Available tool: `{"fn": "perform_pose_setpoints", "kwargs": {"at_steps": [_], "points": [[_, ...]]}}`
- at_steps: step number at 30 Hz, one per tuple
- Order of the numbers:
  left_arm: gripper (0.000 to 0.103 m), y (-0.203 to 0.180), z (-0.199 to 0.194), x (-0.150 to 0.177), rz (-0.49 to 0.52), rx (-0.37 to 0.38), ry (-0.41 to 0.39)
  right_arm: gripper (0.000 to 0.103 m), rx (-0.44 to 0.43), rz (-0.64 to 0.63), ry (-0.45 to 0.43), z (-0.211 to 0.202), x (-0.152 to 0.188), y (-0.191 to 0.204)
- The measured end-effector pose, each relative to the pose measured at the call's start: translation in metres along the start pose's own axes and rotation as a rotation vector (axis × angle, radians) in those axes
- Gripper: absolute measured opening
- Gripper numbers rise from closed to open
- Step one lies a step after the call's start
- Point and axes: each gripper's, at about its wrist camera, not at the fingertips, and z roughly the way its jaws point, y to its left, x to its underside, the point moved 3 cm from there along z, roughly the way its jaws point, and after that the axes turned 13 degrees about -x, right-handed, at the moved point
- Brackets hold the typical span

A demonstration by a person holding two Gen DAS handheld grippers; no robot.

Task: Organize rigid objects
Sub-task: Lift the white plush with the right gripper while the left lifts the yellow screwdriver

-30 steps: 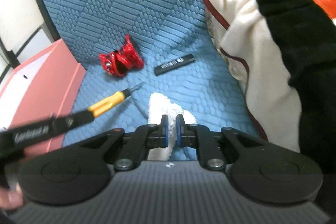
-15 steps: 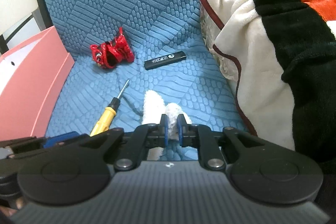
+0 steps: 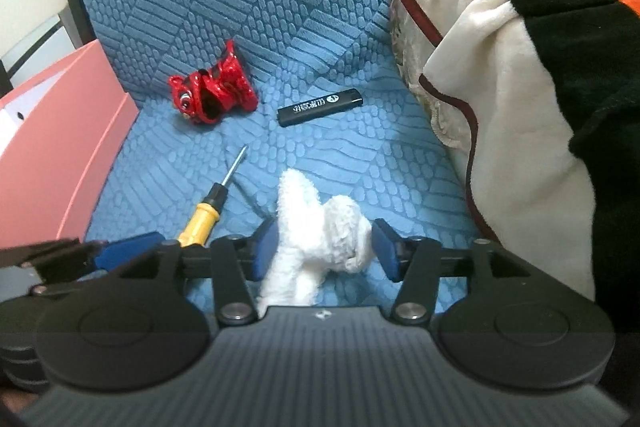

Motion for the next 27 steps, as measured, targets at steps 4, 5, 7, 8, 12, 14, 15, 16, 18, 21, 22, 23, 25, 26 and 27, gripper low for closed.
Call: {"fn": "perform_pose_setpoints", "kwargs": {"at_steps": [4, 5, 7, 8, 12, 14, 15, 16, 18, 21, 22, 23, 25, 26, 27], "points": [[0.041, -0.008, 0.007, 0.003, 0.044, -0.021, 0.003, 0.055, 0.008, -0.008, 0.014, 0.006, -0.001, 0.0], [0.041, -0.01, 0.009, 0.003, 0.056, -0.032, 0.003, 0.055, 0.002, -0.002, 0.012, 0.005, -0.001, -0.001], [0.04, -0.012, 0.012, 0.003, 0.069, -0.041, -0.004, 0.055, -0.019, 0.017, 0.001, 0.002, -0.002, -0.002], [0.04, -0.012, 0.013, 0.003, 0.073, -0.045, -0.009, 0.055, -0.023, 0.021, 0.0, 0.001, -0.002, -0.002], [0.04, -0.01, 0.017, 0.001, 0.056, -0.027, -0.023, 0.055, -0.004, 0.029, 0.022, 0.005, -0.001, -0.004], [0.04, -0.012, 0.018, 0.001, 0.079, -0.03, -0.034, 0.054, 0.003, 0.043, 0.039, 0.008, 0.0, -0.007], [0.04, -0.013, 0.018, 0.001, 0.089, -0.032, -0.041, 0.055, 0.001, 0.053, 0.049, 0.01, 0.0, -0.009], [0.04, -0.013, 0.018, 0.002, 0.098, -0.034, -0.047, 0.056, 0.0, 0.061, 0.054, 0.011, 0.001, -0.01], [0.04, -0.015, 0.02, 0.001, 0.116, -0.036, -0.059, 0.054, 0.001, 0.061, 0.055, 0.013, 0.001, -0.011], [0.04, -0.016, 0.022, 0.0, 0.116, -0.032, -0.061, 0.052, 0.003, 0.057, 0.054, 0.013, 0.0, -0.011], [0.04, -0.015, 0.022, -0.001, 0.11, -0.033, -0.057, 0.051, 0.004, 0.054, 0.055, 0.013, 0.0, -0.011], [0.039, -0.015, 0.023, -0.001, 0.108, -0.035, -0.051, 0.051, 0.005, 0.051, 0.056, 0.013, 0.0, -0.011], [0.025, -0.015, 0.023, -0.003, 0.106, -0.043, -0.043, 0.05, 0.009, 0.044, 0.06, 0.013, 0.0, -0.01], [0.022, -0.014, 0.023, -0.003, 0.099, -0.041, -0.036, 0.05, 0.012, 0.04, 0.061, 0.013, 0.0, -0.009], [0.021, -0.013, 0.023, -0.003, 0.091, -0.037, -0.032, 0.049, 0.014, 0.039, 0.061, 0.013, 0.0, -0.009]]}}
